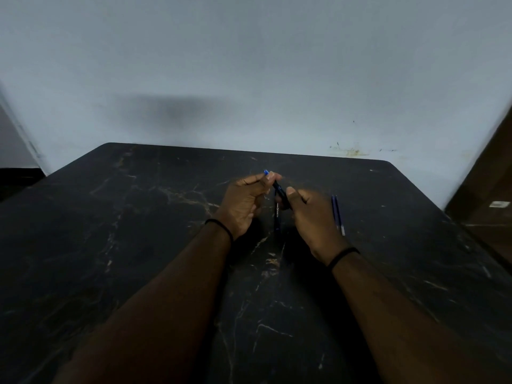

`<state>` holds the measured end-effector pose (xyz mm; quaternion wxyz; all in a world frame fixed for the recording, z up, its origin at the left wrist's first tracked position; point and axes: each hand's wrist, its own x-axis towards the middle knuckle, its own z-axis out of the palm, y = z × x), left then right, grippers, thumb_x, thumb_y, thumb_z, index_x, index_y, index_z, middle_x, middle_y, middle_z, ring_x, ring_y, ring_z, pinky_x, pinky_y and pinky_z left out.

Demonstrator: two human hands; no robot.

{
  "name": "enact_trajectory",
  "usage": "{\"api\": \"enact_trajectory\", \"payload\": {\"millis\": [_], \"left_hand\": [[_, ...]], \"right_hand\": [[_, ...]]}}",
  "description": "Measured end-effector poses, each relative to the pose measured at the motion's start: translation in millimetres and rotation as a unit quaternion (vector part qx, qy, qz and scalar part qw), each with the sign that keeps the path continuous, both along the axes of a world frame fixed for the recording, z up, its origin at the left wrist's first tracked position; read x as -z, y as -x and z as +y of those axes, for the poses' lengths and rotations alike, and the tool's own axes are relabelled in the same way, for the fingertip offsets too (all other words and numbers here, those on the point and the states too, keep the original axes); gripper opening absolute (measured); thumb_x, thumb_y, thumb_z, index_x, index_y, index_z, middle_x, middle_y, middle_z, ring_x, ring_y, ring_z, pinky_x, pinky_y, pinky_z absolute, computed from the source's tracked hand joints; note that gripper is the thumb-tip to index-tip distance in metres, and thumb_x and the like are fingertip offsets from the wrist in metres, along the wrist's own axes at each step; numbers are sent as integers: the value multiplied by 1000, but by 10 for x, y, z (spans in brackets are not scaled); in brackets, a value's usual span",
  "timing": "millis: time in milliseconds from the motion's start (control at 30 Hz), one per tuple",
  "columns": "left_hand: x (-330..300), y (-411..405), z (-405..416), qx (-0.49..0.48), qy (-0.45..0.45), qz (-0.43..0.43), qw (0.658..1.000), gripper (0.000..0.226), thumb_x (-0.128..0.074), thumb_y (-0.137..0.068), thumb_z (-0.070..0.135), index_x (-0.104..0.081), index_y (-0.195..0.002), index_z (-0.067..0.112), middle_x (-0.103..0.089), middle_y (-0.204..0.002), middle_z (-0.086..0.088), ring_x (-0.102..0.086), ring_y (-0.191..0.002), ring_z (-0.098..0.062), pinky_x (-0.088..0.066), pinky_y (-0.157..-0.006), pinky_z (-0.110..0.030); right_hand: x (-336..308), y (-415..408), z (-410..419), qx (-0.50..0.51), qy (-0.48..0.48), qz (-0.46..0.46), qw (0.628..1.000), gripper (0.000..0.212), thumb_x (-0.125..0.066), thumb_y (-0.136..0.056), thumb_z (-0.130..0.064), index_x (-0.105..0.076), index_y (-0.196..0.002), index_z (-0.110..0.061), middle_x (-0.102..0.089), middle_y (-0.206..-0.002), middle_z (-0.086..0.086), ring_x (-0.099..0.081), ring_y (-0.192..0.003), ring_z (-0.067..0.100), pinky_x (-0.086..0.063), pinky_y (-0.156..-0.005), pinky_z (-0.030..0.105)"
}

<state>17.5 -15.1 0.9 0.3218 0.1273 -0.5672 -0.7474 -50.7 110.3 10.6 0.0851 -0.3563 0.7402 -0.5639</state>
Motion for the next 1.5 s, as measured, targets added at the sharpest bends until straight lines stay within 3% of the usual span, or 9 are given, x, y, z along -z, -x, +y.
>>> {"api": "enact_trajectory", "payload": {"millis": [267, 367, 500, 667, 867, 1167, 1300, 1433, 1500], "left_hand": [[21, -6, -33, 9, 11, -6, 1000, 21, -69, -79, 35, -79, -88, 20, -49, -61, 0, -28, -34, -4, -21, -33, -15], [17, -5, -35, 12, 11, -8, 1000, 20, -68, -79, 36, -79, -88, 21, -48, -60, 0, -27, -34, -4, -18, -33, -17], [5, 4, -21, 3, 1, -11, 1000, 17, -64, -91, 25, -79, -88, 18, -45, -59, -1, -26, -33, -4, -19, -32, -14], [3, -18, -24, -3, 6, -17, 1000, 18, -62, -92, 26, -78, -89, 20, -48, -60, 1, -27, -35, -5, -20, -33, -16], [9, -19, -36, 2, 15, -14, 1000, 24, -68, -79, 37, -77, -93, 19, -46, -66, -2, -27, -37, -5, -22, -32, -16], [-112, -52, 27, -132, -37, -19, 990, 19, -64, -92, 30, -73, -87, 15, -50, -60, 4, -28, -38, -5, -22, -32, -18], [-184, -42, -32, -328, 53, -23, 943, 29, -63, -94, 29, -63, -71, 11, -54, -59, 3, -43, -45, -4, -39, -48, -19], [-99, -106, -112, -420, 312, -203, 828, 47, -52, -98, 40, -44, -56, 19, -41, -53, 5, -37, -48, -9, -34, -50, -26], [-57, -99, -94, -408, 407, -301, 760, 52, -50, -96, 43, -49, -53, 14, -43, -49, 5, -42, -44, -9, -33, -47, -23]], "right_hand": [[39, 18, -10, -7, 22, -21, 1000, 12, -71, -91, -17, -64, -94, -8, -66, -87, 6, -59, -77, 17, -52, -79, 42], [47, 0, -12, -16, 29, -27, 999, 19, -72, -90, -22, -63, -101, -11, -68, -97, 5, -64, -88, 18, -52, -84, 37], [41, 16, -24, -5, -9, -5, 1000, 36, -51, -102, -30, -70, -99, 1, -70, -96, 22, -66, -92, 35, -51, -86, 51], [47, 37, 2, 16, 19, 3, 1000, 7, -68, -92, -18, -71, -93, -12, -72, -92, 4, -67, -88, 21, -53, -83, 38], [54, 26, 14, 10, 19, 4, 1000, 14, -72, -89, -17, -63, -101, -18, -69, -96, -5, -64, -88, 7, -49, -75, 20], [95, 74, 44, 46, -37, 150, 987, 18, -58, -97, -27, -66, -84, -17, -66, -77, -2, -62, -73, 12, -53, -72, 36], [105, 124, 33, 63, -47, 179, 981, 21, -57, -98, -30, -62, -80, -20, -64, -74, -5, -59, -70, 7, -50, -68, 32], [122, 147, 36, 88, -32, 171, 981, 21, -55, -98, -34, -59, -78, -26, -61, -69, -9, -57, -64, 3, -48, -61, 30], [137, 153, 35, 100, -22, 173, 980, 20, -55, -96, -36, -59, -80, -24, -61, -67, -8, -56, -62, 3, -47, -59, 28]]}}
